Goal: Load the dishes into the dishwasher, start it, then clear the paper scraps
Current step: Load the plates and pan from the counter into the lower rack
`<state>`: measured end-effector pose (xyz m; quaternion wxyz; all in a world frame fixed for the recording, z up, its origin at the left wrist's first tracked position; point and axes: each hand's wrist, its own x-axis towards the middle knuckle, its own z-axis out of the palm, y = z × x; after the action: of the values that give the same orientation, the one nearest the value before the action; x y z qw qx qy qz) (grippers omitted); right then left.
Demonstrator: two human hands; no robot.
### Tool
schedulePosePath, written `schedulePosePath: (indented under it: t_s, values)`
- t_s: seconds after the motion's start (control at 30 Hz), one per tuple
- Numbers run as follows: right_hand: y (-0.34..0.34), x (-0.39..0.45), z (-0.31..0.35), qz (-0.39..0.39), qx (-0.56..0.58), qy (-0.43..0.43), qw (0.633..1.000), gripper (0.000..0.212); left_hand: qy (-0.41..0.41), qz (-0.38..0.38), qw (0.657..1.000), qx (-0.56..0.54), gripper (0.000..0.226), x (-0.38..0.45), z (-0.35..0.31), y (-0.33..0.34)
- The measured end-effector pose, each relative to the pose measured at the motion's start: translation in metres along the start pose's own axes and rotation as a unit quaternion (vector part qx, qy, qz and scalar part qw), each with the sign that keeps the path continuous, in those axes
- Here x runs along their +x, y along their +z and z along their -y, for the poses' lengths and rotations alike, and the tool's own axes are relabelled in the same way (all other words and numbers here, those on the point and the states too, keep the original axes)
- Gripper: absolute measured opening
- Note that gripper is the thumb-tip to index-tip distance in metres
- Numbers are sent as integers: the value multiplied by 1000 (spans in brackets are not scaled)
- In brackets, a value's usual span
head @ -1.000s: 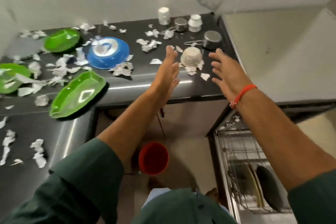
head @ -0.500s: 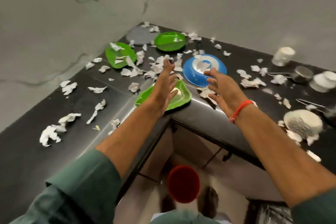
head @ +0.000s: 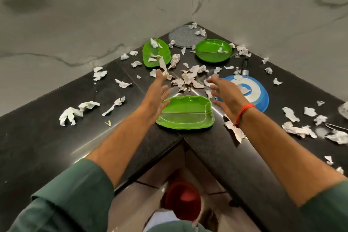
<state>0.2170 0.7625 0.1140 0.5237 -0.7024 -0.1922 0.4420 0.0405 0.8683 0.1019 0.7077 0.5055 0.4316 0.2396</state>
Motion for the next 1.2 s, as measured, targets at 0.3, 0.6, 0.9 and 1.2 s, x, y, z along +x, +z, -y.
schedulePosePath:
  t_s: [0.3, 0.6, 0.9, 1.2]
  values:
    - [15, 51, -40, -60, -57, 40, 996, 27, -39, -31, 978, 201, 51, 62, 17, -29]
    - [35, 57, -59, -125, -122, 34, 984, 20, -27, 7, 975, 221, 20, 68, 36, -55]
    - [50, 48, -71, -176, -156, 86, 968, 57, -55, -13, 987, 151, 37, 66, 49, -73]
    - [36, 18, -74, -249, -69, 63, 964, 41, -36, -1, 996, 81, 30, 58, 33, -47]
